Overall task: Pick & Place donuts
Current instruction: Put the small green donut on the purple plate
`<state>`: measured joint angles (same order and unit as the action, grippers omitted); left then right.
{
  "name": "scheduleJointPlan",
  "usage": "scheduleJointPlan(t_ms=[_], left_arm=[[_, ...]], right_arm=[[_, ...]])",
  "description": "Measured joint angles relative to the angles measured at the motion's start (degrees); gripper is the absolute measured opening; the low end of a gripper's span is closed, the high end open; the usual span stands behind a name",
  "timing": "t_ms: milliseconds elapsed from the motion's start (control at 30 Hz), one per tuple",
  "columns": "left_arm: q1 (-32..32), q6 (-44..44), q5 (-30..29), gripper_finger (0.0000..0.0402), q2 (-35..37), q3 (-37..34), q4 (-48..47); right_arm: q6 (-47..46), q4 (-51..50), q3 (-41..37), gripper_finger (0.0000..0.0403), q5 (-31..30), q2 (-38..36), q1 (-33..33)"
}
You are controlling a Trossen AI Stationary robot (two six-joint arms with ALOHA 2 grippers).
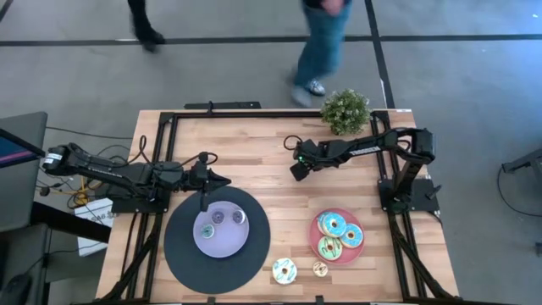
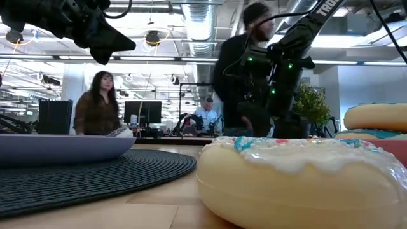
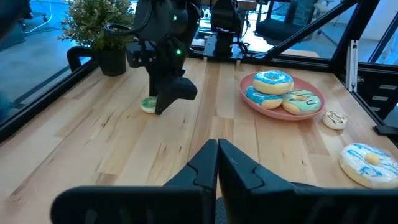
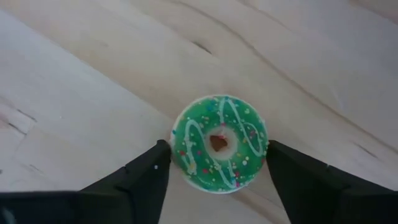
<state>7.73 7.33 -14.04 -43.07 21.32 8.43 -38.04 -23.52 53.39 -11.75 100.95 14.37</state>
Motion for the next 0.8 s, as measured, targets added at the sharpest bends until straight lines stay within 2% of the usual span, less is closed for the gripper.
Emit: scheduleJointPlan(t_ms=[267,467,600,800], left_arm=[[0.0,0.0,0.0,0.0004,0.0,0.0,0.0],[0.0,0.0,0.0,0.0004,0.0,0.0,0.0],[0.0,-0.2,-0.1,0.0004,0.0,0.0,0.0],[0.0,-1.0,-0.3,0.0004,0.0,0.1,0.4]], right_arm=[[0.1,0.1,0.0,0.0187,1.3,0.0,0.0],[0.1,2.2,-0.1,0.0169,2.5,-3.1,-1.6],[1.2,10.8,-0.1,0.0170,6.7,-6.3,-6.4],[10.6,38.5,0.2,0.0175,11.5,-6.1,-17.7]])
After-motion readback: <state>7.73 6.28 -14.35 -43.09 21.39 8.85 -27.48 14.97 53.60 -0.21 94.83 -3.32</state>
